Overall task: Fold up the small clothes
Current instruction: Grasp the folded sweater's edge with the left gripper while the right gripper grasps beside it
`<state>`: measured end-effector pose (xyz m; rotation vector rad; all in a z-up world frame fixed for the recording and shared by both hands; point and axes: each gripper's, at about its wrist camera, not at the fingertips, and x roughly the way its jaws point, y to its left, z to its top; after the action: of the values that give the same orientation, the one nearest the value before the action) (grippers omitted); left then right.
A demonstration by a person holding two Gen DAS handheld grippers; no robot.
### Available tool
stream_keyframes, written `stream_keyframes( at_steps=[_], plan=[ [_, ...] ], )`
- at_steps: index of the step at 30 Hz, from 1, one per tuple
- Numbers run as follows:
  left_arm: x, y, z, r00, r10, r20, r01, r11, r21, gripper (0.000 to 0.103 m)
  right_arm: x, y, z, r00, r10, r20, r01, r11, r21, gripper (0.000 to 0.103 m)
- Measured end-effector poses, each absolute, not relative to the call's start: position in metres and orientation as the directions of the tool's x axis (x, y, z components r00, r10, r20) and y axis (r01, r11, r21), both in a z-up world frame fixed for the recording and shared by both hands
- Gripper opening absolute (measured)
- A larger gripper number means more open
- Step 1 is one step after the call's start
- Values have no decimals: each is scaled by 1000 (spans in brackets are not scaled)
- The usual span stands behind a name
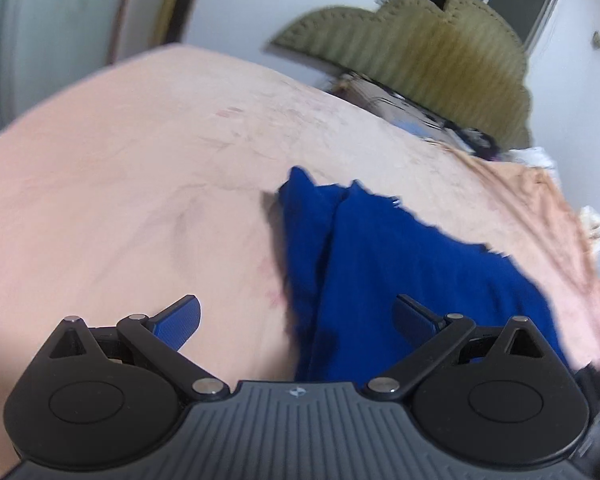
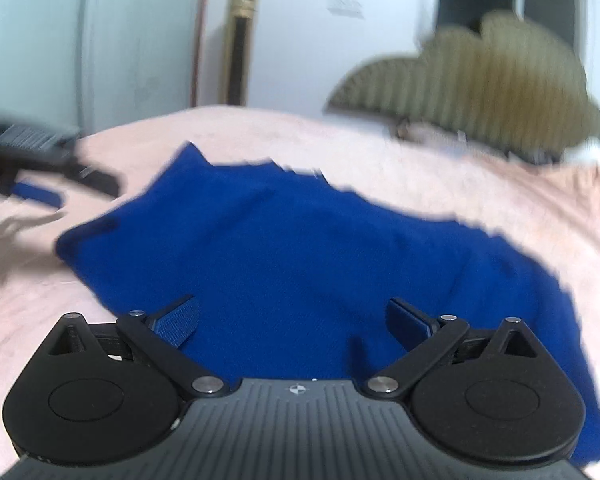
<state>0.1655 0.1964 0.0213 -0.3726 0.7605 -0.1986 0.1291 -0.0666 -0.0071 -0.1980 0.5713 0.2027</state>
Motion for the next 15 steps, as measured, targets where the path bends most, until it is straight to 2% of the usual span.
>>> stream_keyframes(
  at_steps=[6,8,11,15],
  plan=[
    [217,196,18,635,-374,-676,98,907,-409,103,106,-6,-10,825,173,-537,-408,841,-356,95],
    [233,197,12,604,-423,-676,107,883,-457,103,101,12,-19,826,163,-540,-438,789,-431,94],
    [251,199,3,566,-481,-669,94,844,-527,103,100,30,-28,848,125,-515,-428,735,-526,94],
    [274,196,-6,544,-541,-641,92,798,-595,103,114,44,-32,865,94,-492,-398,726,-561,95]
  ],
)
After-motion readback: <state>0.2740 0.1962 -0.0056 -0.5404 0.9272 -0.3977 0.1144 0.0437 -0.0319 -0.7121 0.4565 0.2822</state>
